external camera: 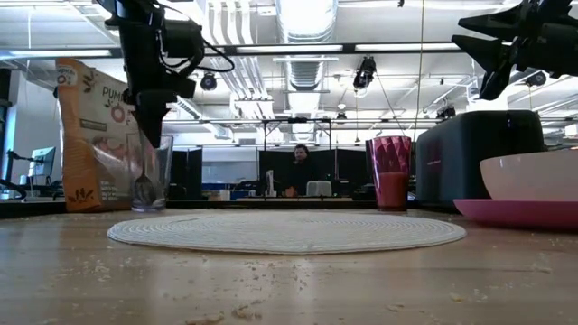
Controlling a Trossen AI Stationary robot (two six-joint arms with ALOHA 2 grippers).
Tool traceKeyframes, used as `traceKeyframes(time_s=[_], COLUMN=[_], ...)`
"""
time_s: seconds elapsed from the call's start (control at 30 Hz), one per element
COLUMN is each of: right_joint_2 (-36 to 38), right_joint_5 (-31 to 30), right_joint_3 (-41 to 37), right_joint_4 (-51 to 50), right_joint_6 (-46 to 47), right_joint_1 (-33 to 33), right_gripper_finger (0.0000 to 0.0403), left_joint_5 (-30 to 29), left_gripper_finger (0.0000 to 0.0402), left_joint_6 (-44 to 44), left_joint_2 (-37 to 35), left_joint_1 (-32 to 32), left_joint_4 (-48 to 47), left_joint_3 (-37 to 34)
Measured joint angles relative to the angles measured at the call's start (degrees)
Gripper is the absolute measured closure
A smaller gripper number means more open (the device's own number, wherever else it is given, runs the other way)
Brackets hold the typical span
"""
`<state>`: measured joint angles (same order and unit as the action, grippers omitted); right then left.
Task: Arrange a breakfast setting
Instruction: Move the transparent cup with the spoon to the top of the placemat
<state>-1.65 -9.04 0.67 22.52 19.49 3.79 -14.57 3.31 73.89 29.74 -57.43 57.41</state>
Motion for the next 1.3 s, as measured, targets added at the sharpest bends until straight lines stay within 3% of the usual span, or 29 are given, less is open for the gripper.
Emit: traceKeyframes(time_s=[0.33, 0.77, 1.3], right_joint_2=[0.0, 0.0, 0.0], right_joint_5=[0.0, 0.0, 0.0], right_joint_3=[0.0, 0.0, 0.0], right_joint_4=[0.0, 0.0, 0.0], right_joint_6=[0.0, 0.0, 0.0], right_joint_1=[0.0, 0.0, 0.0], right_gripper_finger=[0.0291, 0.0291, 0.0291], left_joint_5=[6.6, 7.6, 12.5], left_gripper_finger=[0.0401, 0.0401, 0.0401], left_joint_6=[-6.2, -16.1, -34.0], left_joint_2=[1.0, 17.3, 30.8], left_joint_1=[0.0, -0.6, -0.6], left_joint_4=[6.5, 6.0, 3.3], left_joint_3=[2.3, 15.6, 31.6])
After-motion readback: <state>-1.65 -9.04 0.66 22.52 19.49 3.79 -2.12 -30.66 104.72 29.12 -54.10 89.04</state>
